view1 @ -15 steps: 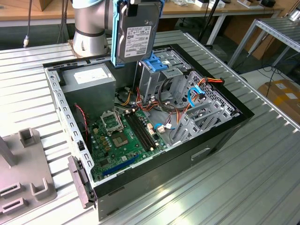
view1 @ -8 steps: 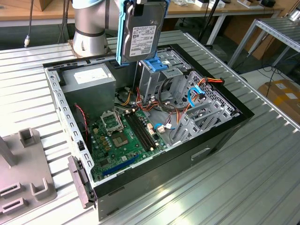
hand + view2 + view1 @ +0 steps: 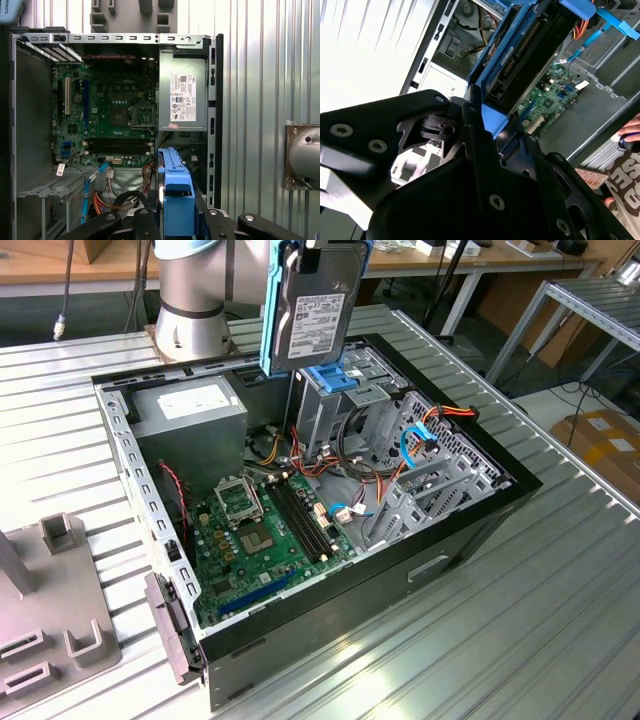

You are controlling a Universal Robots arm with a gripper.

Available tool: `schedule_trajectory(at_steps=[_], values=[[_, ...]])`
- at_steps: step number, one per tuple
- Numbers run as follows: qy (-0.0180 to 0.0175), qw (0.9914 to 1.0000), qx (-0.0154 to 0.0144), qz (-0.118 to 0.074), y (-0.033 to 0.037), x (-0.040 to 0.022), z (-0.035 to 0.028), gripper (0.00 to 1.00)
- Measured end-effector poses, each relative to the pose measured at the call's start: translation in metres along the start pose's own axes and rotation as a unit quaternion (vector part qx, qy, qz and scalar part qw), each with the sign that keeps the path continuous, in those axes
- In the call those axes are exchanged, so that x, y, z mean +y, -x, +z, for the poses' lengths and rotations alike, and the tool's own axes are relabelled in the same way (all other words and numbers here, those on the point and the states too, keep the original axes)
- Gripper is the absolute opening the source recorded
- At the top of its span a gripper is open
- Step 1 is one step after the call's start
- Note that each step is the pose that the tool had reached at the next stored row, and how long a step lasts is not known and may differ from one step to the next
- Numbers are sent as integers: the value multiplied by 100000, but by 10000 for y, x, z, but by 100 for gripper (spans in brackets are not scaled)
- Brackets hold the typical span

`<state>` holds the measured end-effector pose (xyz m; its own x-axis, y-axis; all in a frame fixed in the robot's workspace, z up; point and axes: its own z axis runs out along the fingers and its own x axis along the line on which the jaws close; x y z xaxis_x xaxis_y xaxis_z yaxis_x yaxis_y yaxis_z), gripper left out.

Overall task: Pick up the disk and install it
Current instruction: 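Pick up the disk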

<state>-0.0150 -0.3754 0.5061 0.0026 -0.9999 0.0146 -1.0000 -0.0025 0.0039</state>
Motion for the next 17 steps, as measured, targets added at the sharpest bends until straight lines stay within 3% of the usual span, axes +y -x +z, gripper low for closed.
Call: schedule_trajectory(at_steps=[6,8,14,17], values=[[1,100000,-5,0,0,-142,0,36],[0,100000,0,0,0,-220,-1,36],[-1,100000,-4,-8,0,-241,-1,36],[1,100000,-2,0,0,-300,-1,36]])
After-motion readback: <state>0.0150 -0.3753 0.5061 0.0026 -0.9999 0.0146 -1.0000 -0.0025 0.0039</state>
